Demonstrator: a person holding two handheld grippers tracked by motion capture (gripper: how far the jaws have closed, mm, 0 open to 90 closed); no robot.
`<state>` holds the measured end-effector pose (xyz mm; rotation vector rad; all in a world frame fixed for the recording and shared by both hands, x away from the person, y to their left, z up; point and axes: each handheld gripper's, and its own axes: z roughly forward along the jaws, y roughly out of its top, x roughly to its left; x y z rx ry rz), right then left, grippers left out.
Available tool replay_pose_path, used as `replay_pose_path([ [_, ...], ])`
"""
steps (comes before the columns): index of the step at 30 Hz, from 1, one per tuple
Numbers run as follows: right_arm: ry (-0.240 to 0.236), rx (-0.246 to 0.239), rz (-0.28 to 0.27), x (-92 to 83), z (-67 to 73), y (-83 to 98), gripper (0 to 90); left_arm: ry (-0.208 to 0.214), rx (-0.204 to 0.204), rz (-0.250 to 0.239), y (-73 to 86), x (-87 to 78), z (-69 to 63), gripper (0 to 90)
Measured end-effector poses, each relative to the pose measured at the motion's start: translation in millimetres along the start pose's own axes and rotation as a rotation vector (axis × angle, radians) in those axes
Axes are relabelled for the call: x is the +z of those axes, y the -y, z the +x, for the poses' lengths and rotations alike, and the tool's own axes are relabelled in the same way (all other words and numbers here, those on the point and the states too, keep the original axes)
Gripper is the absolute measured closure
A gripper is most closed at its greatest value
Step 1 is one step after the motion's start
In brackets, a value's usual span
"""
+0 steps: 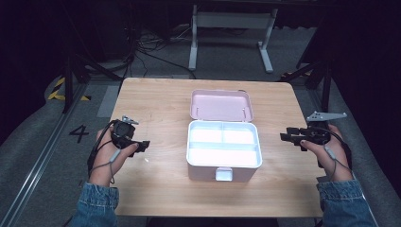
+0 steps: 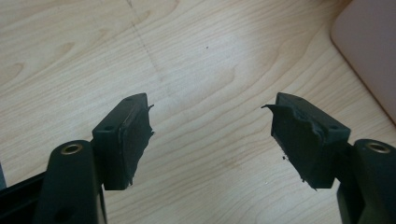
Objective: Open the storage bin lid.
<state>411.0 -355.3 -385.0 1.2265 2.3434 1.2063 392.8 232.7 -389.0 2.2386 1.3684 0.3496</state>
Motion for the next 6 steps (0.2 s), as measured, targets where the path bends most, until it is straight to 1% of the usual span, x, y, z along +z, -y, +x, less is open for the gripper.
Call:
replay_pose_path([
  [3, 0.002, 0.005, 0.000, 0.3, -0.5, 0.5, 52.0, -0.019, -0.017, 0.025, -1.7, -1.0, -0.3, 29.9],
  [4, 0.003, 0.005, -0.002, 0.2, -0.6, 0.5, 51.7, -0.024, -0.021, 0.016, -1.9, -1.0, -0.5, 29.4],
  [6, 0.004, 0.006, -0.006, -0.3, -0.2, 0.1, 51.4, -0.005, -0.015, -0.001, -2.1, -0.9, -0.7, 26.7],
])
